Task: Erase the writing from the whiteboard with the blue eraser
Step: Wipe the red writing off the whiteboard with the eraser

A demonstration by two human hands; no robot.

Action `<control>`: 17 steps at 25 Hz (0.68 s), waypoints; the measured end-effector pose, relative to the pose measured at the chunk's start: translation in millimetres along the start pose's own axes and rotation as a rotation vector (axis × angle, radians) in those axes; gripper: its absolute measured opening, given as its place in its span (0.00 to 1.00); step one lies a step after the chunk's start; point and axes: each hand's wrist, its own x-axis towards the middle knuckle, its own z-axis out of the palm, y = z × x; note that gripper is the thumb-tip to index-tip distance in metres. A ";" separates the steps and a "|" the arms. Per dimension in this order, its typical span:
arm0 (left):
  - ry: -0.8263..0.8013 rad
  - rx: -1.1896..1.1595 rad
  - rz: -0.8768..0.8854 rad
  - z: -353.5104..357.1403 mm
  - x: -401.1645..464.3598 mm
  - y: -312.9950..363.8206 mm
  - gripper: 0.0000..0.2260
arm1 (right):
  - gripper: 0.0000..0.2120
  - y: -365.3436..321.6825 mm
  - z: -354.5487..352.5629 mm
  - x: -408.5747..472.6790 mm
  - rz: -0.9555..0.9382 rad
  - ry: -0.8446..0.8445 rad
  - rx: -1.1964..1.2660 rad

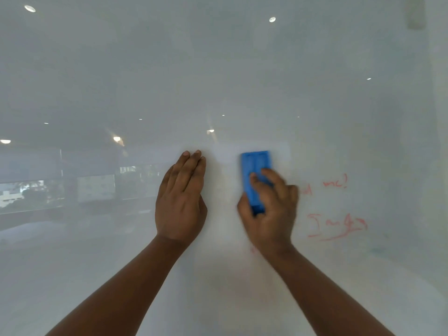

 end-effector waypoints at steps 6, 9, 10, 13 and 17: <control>-0.008 0.007 0.027 0.6 -2.3 -1.3 0.29 | 0.15 40.5 -28.1 5.6 -0.116 -0.028 -0.012; -0.053 0.013 0.142 2.6 -2.2 -0.2 0.29 | 0.17 61.5 -32.2 20.9 0.064 0.068 -0.072; -0.069 0.021 0.189 2.8 -2.1 -0.9 0.29 | 0.17 53.1 -24.5 10.5 -0.045 0.009 -0.061; -0.098 0.036 0.236 3.3 -0.9 -0.6 0.27 | 0.14 60.2 -35.1 4.8 -0.301 -0.168 0.041; -0.051 0.003 0.185 6.9 1.9 3.7 0.24 | 0.16 123.0 -75.3 42.4 0.194 0.080 -0.087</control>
